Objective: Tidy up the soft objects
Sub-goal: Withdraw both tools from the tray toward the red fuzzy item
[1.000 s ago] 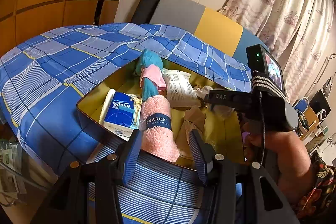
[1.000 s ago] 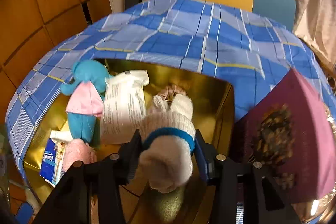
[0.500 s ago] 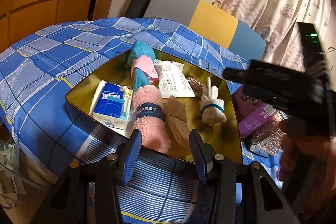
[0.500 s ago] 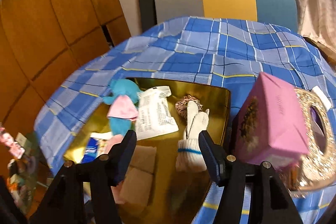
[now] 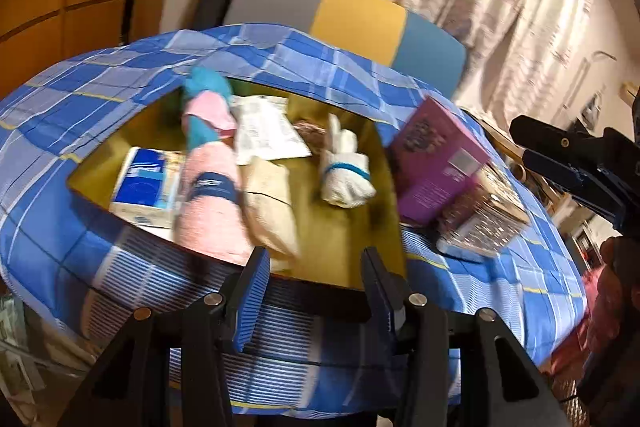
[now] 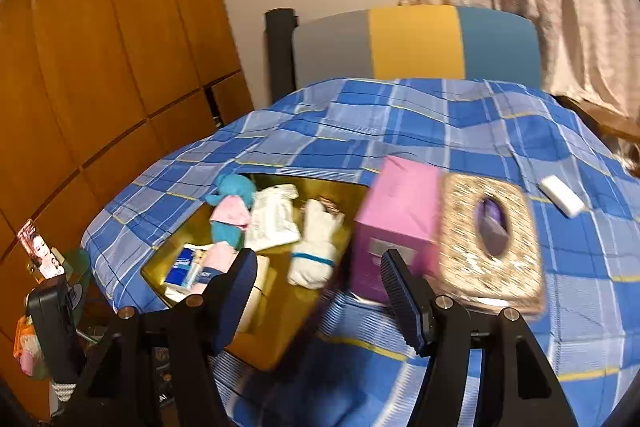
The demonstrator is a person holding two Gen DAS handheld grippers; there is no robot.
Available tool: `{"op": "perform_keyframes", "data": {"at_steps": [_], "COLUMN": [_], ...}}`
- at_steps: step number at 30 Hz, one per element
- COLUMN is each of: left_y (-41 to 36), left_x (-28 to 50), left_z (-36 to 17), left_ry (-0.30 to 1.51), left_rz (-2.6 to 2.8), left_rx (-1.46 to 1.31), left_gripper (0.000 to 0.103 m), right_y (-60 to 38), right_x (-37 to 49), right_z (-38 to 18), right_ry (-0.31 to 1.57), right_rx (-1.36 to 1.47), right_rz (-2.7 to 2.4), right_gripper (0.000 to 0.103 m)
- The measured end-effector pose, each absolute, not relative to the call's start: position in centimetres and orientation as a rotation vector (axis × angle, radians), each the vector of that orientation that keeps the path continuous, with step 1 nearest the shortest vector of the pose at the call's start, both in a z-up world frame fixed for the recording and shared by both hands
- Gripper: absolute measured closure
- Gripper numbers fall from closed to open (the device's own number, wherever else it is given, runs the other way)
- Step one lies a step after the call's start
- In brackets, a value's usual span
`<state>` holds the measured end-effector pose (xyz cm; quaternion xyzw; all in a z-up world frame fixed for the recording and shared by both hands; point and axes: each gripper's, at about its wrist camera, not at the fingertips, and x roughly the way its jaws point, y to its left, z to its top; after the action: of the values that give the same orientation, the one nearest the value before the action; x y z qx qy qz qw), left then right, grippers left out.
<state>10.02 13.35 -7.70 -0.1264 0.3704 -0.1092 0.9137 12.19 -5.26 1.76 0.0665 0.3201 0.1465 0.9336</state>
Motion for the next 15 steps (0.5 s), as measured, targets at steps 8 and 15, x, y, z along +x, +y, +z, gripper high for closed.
{"op": "perform_keyframes", "data": {"at_steps": [8, 15], "left_y": [9.6, 6.5], "left_x": [8.5, 6.6], "left_z": [-7.7, -7.9], "left_ry": [0.774, 0.791], "left_rz": [-0.333, -0.430], "left_rx": [-0.179, -0.139], "left_gripper": [0.055, 0.055], "right_y": [-12.2, -18.7], "right_x": [10.5, 9.4], "right_z": [0.4, -1.4], "right_ry": [0.690, 0.727], "right_rx": [0.207, 0.296], "right_rz": [0.172, 0.051], "right_gripper": [0.037, 0.037]}}
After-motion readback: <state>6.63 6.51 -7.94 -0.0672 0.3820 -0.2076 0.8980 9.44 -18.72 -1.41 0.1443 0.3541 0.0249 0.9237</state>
